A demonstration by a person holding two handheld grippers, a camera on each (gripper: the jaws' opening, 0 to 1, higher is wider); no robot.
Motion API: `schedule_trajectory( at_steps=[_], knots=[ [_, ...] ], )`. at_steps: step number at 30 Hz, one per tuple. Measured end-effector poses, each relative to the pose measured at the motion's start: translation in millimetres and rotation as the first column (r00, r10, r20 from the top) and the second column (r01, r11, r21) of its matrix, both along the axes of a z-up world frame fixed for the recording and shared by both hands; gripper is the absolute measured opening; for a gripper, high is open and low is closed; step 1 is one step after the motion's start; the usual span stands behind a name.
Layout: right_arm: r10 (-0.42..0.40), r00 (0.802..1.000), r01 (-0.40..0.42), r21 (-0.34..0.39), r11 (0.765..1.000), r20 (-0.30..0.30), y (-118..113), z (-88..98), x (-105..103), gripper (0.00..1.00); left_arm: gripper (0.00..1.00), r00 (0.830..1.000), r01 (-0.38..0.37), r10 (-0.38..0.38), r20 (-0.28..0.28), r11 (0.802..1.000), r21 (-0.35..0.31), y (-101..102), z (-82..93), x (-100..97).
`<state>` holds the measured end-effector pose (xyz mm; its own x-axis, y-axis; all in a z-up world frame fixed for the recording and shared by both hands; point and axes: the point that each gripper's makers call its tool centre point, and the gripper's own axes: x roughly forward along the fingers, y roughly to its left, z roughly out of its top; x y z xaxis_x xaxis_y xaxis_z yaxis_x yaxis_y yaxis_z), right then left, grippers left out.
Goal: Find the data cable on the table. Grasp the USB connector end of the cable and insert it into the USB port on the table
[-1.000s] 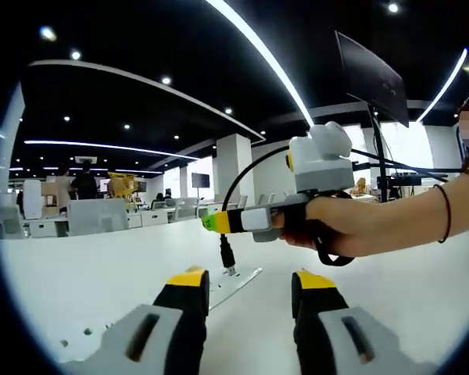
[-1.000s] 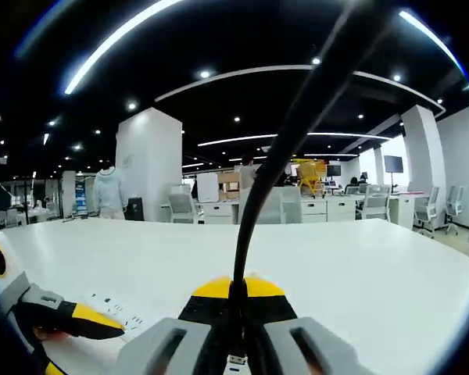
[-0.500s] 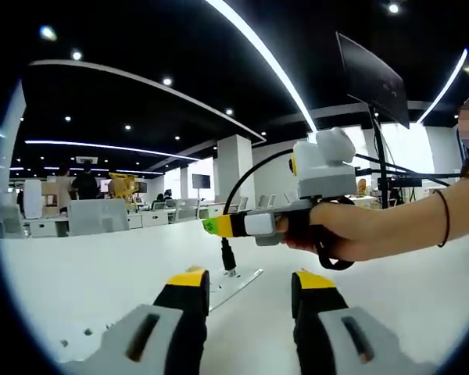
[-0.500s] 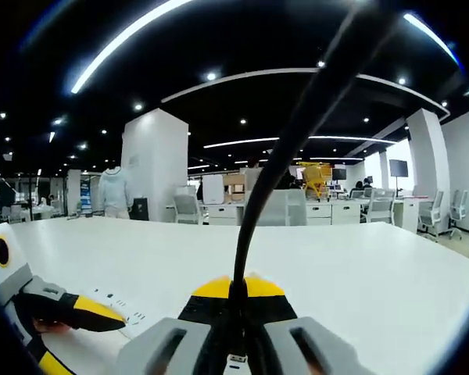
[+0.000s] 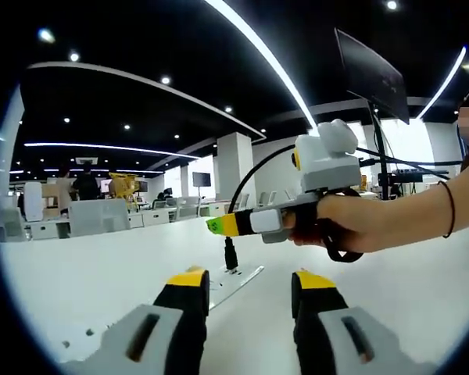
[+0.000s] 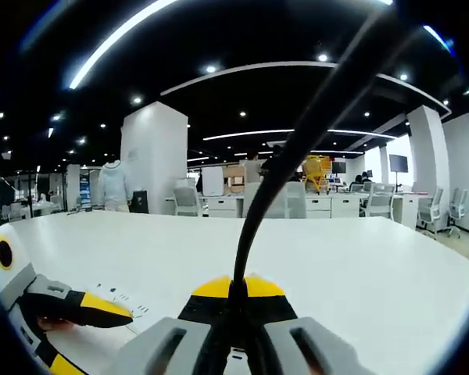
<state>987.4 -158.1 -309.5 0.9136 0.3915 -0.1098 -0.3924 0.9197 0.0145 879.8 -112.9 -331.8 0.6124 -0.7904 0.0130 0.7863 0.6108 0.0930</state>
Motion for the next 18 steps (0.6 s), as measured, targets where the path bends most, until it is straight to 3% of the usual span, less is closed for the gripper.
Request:
schedule_trajectory(
  at_steps=[10,18],
  knots=[
    [-0.026,0.999,0.029,0.066,0.997,-0.048,-11,-3.8,-3,0.05,0.42,1.000,-0.002,0.002,0.000,1.000,0.010,0,-1.5,0.0],
    [-0.027,0.998,0.030,0.043,0.999,-0.062,-6,-5.0,-3,0.04,0.42,1.000,-0.004,0.004,-0.001,1.000,0.011,0,-1.5,0.2]
  ],
)
